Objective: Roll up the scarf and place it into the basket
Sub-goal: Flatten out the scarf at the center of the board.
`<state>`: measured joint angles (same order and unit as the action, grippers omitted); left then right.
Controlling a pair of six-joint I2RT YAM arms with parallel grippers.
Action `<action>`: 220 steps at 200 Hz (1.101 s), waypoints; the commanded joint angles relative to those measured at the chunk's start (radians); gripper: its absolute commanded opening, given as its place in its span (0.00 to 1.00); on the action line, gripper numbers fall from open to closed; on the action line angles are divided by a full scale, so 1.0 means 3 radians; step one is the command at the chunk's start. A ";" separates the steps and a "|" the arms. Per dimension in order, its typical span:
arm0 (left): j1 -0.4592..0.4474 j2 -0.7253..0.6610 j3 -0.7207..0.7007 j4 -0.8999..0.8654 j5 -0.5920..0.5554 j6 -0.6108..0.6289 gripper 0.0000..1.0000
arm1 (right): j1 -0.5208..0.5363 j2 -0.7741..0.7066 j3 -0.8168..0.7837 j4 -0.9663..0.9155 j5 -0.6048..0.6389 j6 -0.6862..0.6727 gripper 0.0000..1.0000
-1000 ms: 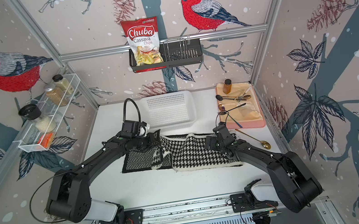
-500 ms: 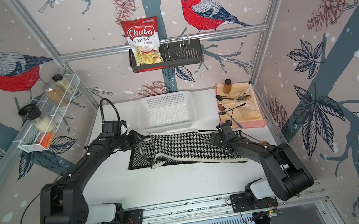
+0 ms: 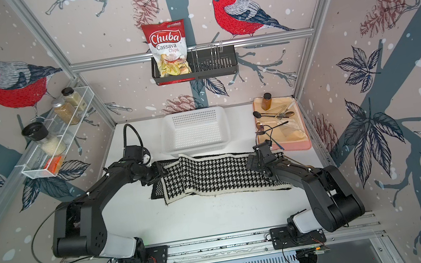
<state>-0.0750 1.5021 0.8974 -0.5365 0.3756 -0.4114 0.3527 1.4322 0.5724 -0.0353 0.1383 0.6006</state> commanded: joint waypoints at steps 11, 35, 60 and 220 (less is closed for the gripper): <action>-0.0043 0.0088 -0.0071 -0.0002 -0.0098 0.0025 0.52 | 0.0014 0.0065 -0.0001 -0.0266 -0.0082 0.0028 0.99; -0.0072 0.0156 -0.0116 0.0065 -0.0173 0.0018 0.47 | 0.0011 0.0071 -0.0004 -0.0251 -0.0076 0.0029 0.99; -0.0037 0.0117 -0.0129 0.0177 -0.0301 -0.0073 0.00 | 0.0015 0.0084 -0.0011 -0.0243 -0.0074 0.0035 0.99; 0.0227 -0.0072 -0.0121 0.0389 0.0081 -0.0235 0.79 | 0.0036 -0.0040 -0.0009 -0.0236 -0.0097 -0.0025 0.99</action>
<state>0.0113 1.4990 0.8928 -0.5098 0.3271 -0.4458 0.3576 1.4055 0.5652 -0.0719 0.1310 0.5957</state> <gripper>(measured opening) 0.823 0.991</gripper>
